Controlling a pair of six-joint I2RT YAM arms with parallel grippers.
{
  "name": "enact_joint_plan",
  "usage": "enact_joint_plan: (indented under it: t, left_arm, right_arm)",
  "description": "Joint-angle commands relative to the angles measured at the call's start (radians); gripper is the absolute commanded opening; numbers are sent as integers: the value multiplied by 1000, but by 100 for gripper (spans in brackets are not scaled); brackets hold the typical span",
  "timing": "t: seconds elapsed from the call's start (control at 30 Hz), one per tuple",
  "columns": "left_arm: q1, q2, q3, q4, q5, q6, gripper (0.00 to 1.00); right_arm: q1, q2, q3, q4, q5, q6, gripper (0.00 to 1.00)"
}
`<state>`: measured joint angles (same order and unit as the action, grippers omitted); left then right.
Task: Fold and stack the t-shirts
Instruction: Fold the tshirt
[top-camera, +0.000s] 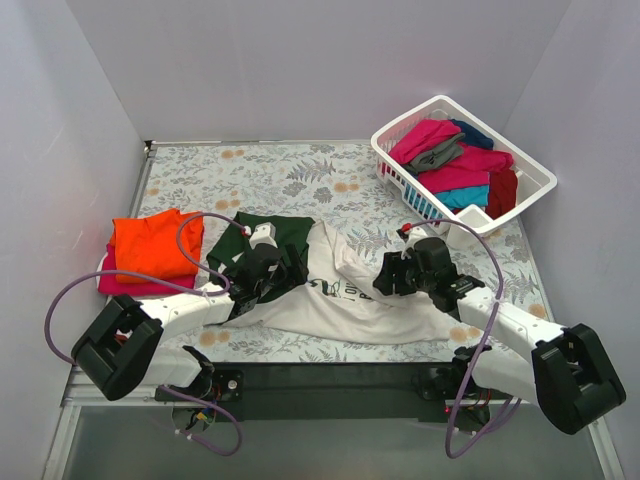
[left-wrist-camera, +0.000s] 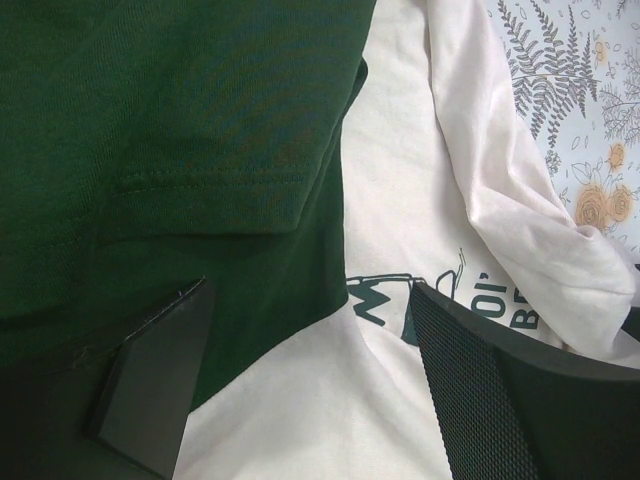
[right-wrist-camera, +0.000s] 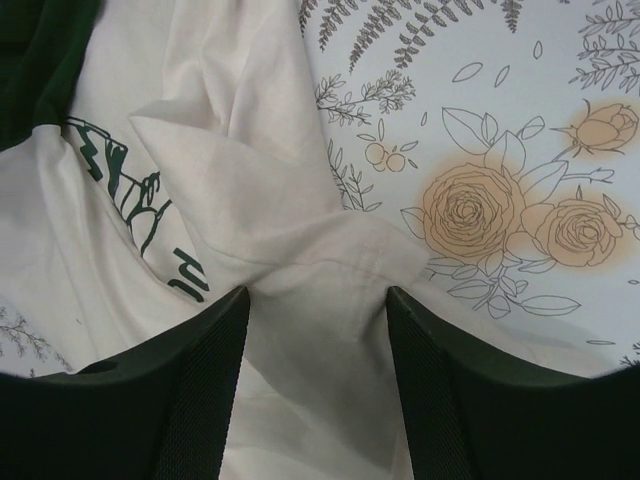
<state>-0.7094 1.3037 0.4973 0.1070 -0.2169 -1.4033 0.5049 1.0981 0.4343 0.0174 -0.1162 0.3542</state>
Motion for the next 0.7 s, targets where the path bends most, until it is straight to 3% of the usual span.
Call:
enact_joint_plan:
  t: [0.0, 0.1, 0.13, 0.2, 0.5, 0.67]
  left_arm:
    - [-4, 2, -3, 17, -2, 0, 74]
    - [-4, -4, -5, 16, -4, 1, 73]
    - [-4, -6, -5, 14, -6, 1, 73]
    - [-4, -11, -8, 10, -9, 1, 73]
    - [-4, -7, -6, 8, -7, -2, 73]
    - [-4, -1, -6, 13, -7, -2, 73]
  right_arm:
    - [-3, 19, 12, 95, -40, 5, 51]
    - [-2, 40, 20, 107, -56, 0, 36]
    - [-2, 43, 21, 108, -60, 0, 26]
    - [-2, 34, 20, 110, -72, -1, 18]
    - [17, -188, -46, 89, -115, -21, 6]
    - [55, -279, -57, -68, -143, -54, 6]
